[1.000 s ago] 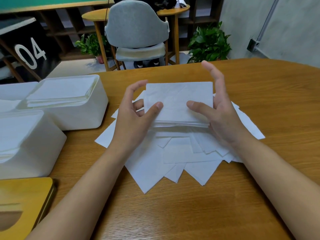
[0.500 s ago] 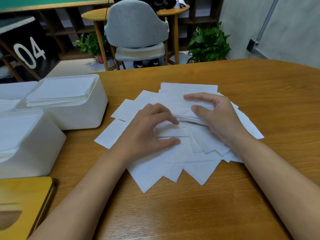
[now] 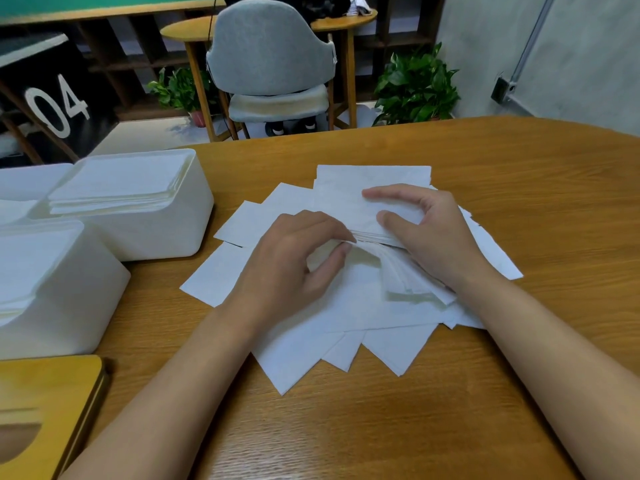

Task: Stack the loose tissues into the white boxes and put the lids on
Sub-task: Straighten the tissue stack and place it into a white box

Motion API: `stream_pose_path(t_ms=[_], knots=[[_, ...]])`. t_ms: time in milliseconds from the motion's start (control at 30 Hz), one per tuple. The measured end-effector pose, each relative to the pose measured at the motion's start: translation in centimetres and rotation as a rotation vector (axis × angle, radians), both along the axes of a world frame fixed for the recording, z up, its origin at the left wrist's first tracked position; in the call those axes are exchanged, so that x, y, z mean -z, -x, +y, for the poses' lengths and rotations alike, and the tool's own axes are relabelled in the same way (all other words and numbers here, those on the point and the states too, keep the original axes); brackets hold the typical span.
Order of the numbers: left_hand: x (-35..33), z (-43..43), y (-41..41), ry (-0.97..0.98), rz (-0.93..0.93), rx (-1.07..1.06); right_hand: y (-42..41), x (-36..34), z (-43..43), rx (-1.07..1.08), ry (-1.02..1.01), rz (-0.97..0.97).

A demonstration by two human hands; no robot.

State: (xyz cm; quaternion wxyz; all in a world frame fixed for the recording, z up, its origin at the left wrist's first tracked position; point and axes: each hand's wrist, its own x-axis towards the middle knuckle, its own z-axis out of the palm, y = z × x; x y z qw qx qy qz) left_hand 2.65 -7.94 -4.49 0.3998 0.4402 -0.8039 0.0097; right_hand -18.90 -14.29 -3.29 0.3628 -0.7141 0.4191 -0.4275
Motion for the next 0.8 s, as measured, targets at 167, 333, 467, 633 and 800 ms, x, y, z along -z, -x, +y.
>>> stream_pose_path(t_ms=[167,333,467,633,800], knots=[[-0.1,0.2,0.1,0.066,-0.006,-0.03,0.0,-0.2,0.1,0.004,-0.005,-0.022],[-1.1,0.6,0.2,0.143,0.11,-0.09,0.1,-0.1,0.0,0.024,0.002,0.01],[-2.0,1.0,0.2,0.048,0.323,-0.108,-0.1,-0.3,0.4,-0.032,-0.009,0.001],[-2.3,0.6,-0.4,-0.186,0.617,-0.149,-0.1,-0.4,1.0,-0.218,-0.169,-0.197],[-2.3,0.4,-0.7,-0.277,0.685,-0.202,-0.6,-0.9,1.5,-0.278,-0.181,-0.176]])
